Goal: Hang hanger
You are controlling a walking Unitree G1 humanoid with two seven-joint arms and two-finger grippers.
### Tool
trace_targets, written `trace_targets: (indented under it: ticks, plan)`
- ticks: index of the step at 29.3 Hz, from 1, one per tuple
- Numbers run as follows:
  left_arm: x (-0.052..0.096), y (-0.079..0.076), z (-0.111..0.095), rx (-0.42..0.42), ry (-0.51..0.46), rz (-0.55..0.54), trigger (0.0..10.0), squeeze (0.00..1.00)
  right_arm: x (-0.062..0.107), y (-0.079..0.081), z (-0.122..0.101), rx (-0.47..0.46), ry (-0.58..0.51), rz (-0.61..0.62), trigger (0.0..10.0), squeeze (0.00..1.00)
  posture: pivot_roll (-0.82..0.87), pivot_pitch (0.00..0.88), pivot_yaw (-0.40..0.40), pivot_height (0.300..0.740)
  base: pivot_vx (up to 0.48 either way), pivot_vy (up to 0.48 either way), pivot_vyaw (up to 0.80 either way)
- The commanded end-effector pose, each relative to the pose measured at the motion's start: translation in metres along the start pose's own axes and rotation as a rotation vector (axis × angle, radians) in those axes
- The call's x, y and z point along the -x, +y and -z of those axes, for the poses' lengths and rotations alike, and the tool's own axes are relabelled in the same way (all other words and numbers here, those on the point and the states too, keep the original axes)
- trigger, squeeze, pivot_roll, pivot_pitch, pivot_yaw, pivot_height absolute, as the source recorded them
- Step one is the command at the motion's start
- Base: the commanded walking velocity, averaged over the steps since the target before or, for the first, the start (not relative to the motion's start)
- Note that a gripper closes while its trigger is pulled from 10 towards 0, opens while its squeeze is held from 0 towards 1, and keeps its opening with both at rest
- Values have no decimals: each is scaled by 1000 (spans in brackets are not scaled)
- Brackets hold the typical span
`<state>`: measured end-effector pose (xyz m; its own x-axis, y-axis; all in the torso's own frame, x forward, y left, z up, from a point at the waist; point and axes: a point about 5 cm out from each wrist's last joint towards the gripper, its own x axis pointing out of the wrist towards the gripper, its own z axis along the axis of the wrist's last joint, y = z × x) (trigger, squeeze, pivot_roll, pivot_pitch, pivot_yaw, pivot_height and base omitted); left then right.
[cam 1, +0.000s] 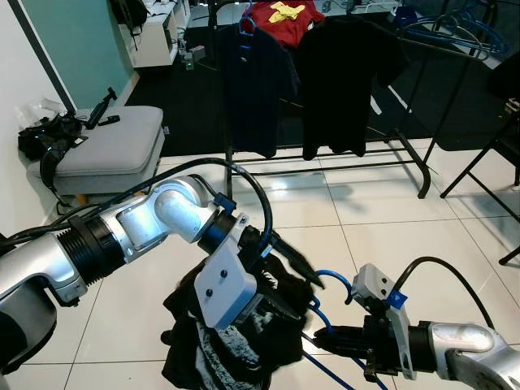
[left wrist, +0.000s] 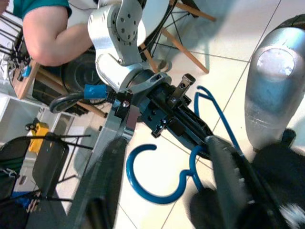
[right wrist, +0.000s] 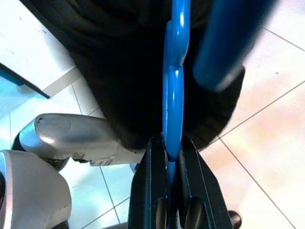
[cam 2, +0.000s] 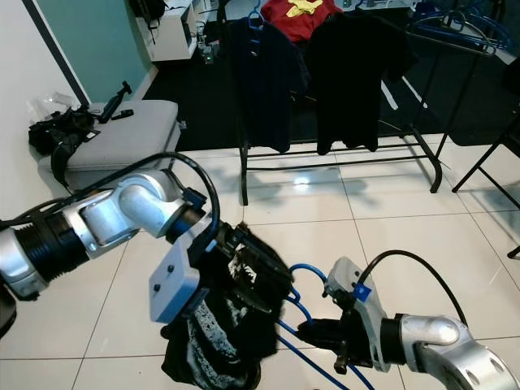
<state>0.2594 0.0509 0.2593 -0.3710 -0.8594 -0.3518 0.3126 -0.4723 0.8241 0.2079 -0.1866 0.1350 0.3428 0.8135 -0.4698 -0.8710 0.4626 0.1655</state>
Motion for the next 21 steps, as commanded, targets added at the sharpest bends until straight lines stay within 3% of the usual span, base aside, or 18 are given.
trace_targets:
  ticks: [1,9,16,17,18,19,20,21]
  plan:
    - [-1,0,-3,13,-20,-2,10000,1000,-2,1,-8,36,-42,-9,10000,0,-68,131,77,740,0,0,0]
    - [4,11,-9,43,-52,-74,10000,1000,-4,-3,-22,67,-119,-11,10000,0,-61,127,76,740,0,0,0]
    - [18,24,-3,24,6,-176,10000,1000,3,-1,-43,104,-250,-35,10000,0,-57,119,79,740,0,0,0]
    - [27,30,-1,24,34,-219,10000,667,11,0,-53,103,-321,-51,10000,0,-52,117,80,740,0,0,0]
    - [27,30,-1,24,34,-219,10000,667,11,0,-53,103,-321,-51,10000,0,-52,117,80,740,0,0,0]
    - [40,39,0,23,72,-282,10000,0,24,2,-68,96,-434,-77,10000,0,-52,117,81,740,0,0,0]
    - [40,39,0,23,72,-282,10000,0,24,2,-68,96,-434,-77,10000,0,-52,117,81,740,0,0,0]
    - [56,48,1,21,111,-356,10000,0,37,6,-80,98,-528,-112,10000,0,-54,115,82,740,0,0,0]
